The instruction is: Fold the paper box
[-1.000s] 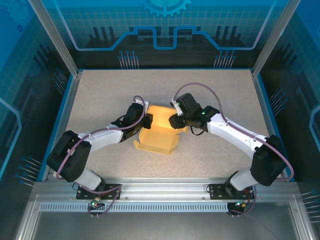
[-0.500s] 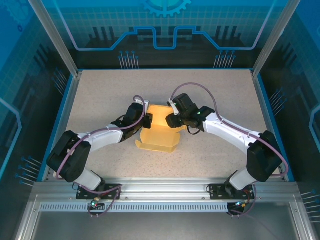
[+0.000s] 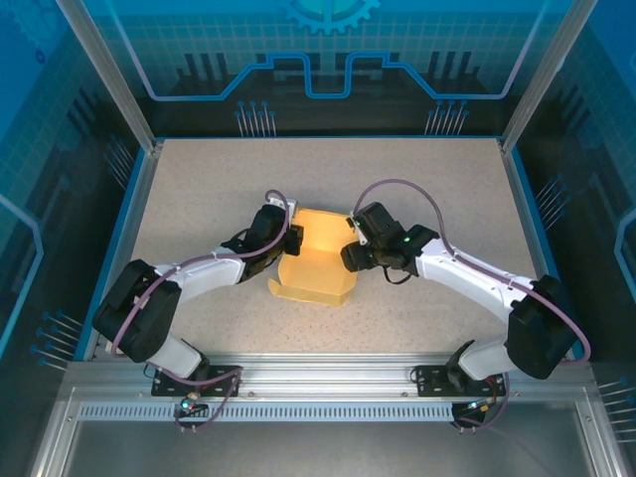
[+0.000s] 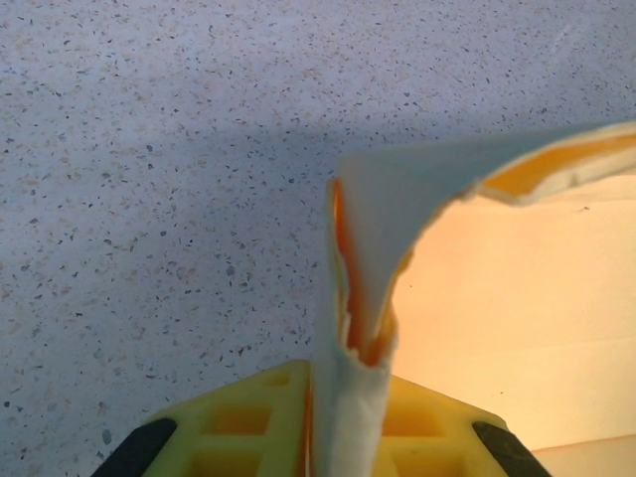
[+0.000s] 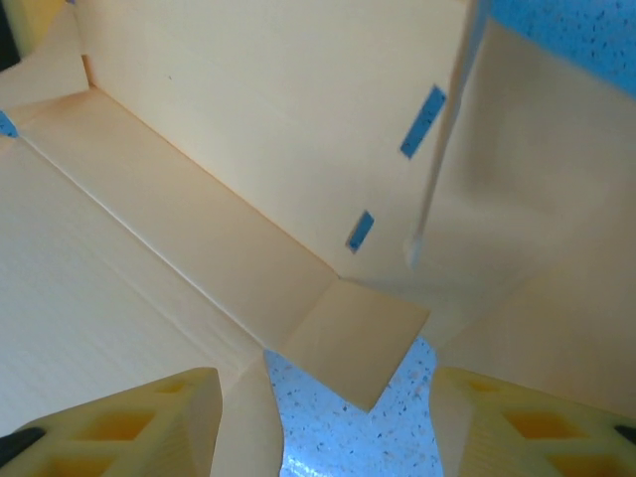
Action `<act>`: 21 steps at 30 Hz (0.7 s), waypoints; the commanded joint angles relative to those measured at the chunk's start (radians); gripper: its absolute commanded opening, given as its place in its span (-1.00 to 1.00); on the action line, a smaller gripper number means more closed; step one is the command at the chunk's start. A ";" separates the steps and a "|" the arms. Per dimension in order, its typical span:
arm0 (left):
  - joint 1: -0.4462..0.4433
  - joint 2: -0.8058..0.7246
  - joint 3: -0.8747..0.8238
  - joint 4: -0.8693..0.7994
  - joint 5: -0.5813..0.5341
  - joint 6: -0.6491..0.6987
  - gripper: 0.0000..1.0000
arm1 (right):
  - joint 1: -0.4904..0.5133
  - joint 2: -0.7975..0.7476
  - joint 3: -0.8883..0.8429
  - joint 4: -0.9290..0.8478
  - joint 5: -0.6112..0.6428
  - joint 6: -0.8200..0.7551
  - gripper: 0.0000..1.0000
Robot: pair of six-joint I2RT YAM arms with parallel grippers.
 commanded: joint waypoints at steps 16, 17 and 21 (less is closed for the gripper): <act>-0.007 -0.016 0.017 0.018 -0.011 0.000 -0.70 | -0.005 0.033 -0.042 0.118 -0.106 0.105 0.15; -0.007 -0.016 0.017 0.018 -0.012 0.001 -0.70 | -0.007 0.038 -0.034 0.126 -0.116 0.101 0.14; -0.007 -0.020 0.016 0.014 -0.012 0.001 -0.69 | -0.009 0.032 -0.016 0.161 -0.148 0.087 0.12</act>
